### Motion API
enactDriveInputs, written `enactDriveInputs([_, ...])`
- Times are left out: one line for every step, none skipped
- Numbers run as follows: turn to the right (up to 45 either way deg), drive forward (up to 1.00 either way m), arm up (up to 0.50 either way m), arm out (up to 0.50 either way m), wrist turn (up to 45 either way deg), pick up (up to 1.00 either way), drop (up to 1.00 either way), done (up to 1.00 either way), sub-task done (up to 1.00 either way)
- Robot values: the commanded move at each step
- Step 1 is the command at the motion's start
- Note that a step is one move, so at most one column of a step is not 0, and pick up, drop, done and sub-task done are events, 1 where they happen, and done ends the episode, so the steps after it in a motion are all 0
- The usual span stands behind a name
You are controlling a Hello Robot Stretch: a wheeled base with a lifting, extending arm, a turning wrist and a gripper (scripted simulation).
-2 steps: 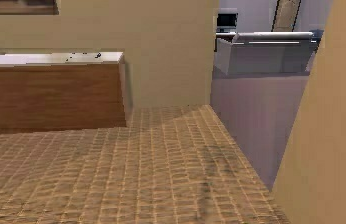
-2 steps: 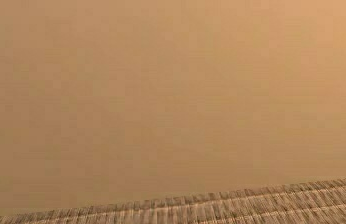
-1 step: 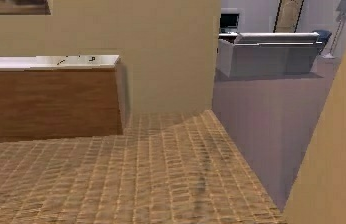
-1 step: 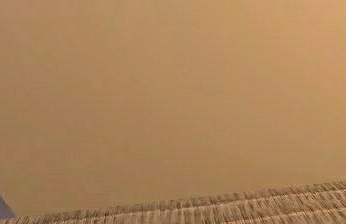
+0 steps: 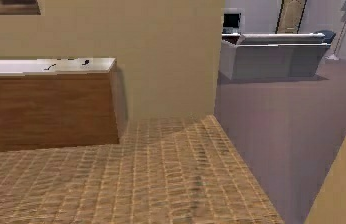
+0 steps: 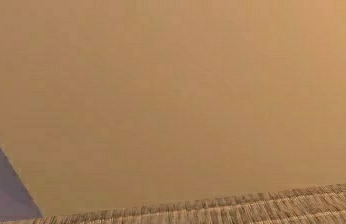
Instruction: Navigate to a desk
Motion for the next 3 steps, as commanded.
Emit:
enactDriveInputs([15.0,0.0,0.0,0.0,0.0,0.0,0.0,0.0,0.0])
enactDriveInputs([0.0,1.0,0.0,0.0,0.0,0.0,0.0,0.0,0.0])
enactDriveInputs([24.0,0.0,0.0,0.0,0.0,0.0,0.0,0.0,0.0])
